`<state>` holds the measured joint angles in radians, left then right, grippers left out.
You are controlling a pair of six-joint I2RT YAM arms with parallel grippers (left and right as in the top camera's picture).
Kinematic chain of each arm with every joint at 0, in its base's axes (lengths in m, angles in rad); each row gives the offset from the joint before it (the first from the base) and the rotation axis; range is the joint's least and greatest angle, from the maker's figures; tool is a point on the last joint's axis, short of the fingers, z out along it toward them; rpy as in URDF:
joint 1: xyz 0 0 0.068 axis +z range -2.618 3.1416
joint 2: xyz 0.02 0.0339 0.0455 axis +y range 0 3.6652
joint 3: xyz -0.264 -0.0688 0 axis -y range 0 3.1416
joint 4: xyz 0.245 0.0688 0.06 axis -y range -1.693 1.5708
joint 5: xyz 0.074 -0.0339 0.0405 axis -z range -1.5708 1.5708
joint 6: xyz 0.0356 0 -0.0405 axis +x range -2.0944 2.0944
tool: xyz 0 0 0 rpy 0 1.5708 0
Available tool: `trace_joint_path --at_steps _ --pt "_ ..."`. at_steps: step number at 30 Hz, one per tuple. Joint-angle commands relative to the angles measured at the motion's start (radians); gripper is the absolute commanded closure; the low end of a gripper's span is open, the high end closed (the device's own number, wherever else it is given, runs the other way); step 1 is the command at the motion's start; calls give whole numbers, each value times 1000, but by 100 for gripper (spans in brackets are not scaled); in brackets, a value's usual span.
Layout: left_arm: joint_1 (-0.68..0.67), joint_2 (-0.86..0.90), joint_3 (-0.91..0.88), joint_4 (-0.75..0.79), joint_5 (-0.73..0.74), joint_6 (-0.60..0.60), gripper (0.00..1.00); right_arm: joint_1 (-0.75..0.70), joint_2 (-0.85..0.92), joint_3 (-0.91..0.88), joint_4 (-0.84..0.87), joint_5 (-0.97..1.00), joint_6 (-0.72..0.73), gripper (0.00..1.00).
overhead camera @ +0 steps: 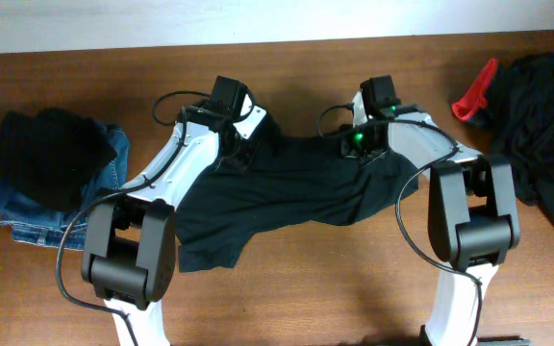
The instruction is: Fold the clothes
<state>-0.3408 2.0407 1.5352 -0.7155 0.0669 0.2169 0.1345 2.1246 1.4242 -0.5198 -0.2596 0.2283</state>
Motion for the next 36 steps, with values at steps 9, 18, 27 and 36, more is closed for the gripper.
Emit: trace_joint_path --at_steps 9,18,27,36 --pt "3 9 0 -5 -3 -21 44 -12 169 -78 371 122 17 96" --pt "3 9 0 11 -4 -21 40 -50 262 318 147 73 -35 96" --pt "3 9 0 73 -5 -21 30 -63 237 754 -614 28 -61 57" --pt "3 9 0 106 -4 -21 27 -63 238 719 -822 186 79 48"
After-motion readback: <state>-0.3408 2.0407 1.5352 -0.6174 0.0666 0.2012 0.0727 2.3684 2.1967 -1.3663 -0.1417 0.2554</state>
